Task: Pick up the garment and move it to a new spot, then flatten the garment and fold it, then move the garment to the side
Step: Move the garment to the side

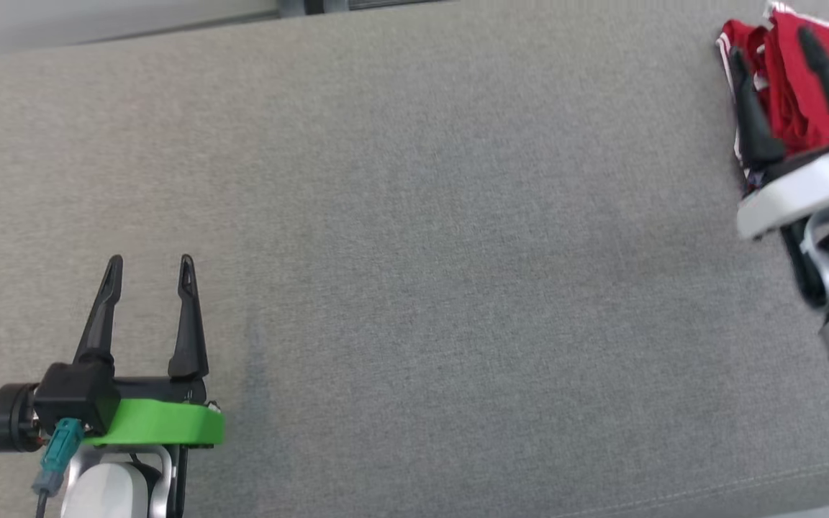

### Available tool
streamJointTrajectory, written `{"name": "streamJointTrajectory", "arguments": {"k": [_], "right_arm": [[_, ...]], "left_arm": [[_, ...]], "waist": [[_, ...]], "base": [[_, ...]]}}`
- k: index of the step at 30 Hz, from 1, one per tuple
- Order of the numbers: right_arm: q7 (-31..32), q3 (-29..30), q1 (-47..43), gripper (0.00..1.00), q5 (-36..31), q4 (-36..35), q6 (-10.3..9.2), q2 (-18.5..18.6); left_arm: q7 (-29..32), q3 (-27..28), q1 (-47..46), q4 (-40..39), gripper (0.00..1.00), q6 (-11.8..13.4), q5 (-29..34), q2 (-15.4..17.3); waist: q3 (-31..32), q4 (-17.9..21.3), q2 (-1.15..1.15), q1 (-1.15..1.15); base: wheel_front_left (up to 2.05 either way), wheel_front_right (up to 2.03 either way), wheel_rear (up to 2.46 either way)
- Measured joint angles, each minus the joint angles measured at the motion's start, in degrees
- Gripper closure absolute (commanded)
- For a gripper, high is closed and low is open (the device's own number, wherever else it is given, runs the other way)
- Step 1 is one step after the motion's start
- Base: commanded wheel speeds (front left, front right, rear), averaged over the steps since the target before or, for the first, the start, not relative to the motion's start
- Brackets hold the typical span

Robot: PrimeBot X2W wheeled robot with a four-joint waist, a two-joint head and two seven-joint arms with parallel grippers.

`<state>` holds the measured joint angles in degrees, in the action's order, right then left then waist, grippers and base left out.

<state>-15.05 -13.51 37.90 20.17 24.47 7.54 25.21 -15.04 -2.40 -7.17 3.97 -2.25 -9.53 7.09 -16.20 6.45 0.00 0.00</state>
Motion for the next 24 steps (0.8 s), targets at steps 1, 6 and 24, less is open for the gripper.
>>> {"name": "streamJointTrajectory", "arguments": {"k": [1, 6, 24], "right_arm": [[-0.01, 0.60, -1.63, 0.00, -0.43, -1.04, 0.00, -0.94], [0.00, 3.19, -11.23, 0.00, -2.78, -5.95, 0.00, -4.77], [0.00, 10.48, -35.34, 0.00, -6.17, -18.18, 0.00, -14.86]], "left_arm": [[0.00, 0.08, 0.25, 0.10, 0.00, 0.00, -0.02, -0.11], [-0.01, 0.36, 2.21, 1.03, 0.00, -0.09, -0.09, -0.52], [-0.01, 2.13, 7.74, 4.76, 0.00, -0.60, -0.27, -0.96]], "waist": [[0.70, -0.32, 0.00, 0.00], [4.50, -2.46, 0.00, 0.00], [14.28, -7.33, 0.00, 0.00]], "base": [[0.00, 0.00, 0.00], [0.00, 0.00, 0.00], [0.00, 0.00, 0.00]]}}
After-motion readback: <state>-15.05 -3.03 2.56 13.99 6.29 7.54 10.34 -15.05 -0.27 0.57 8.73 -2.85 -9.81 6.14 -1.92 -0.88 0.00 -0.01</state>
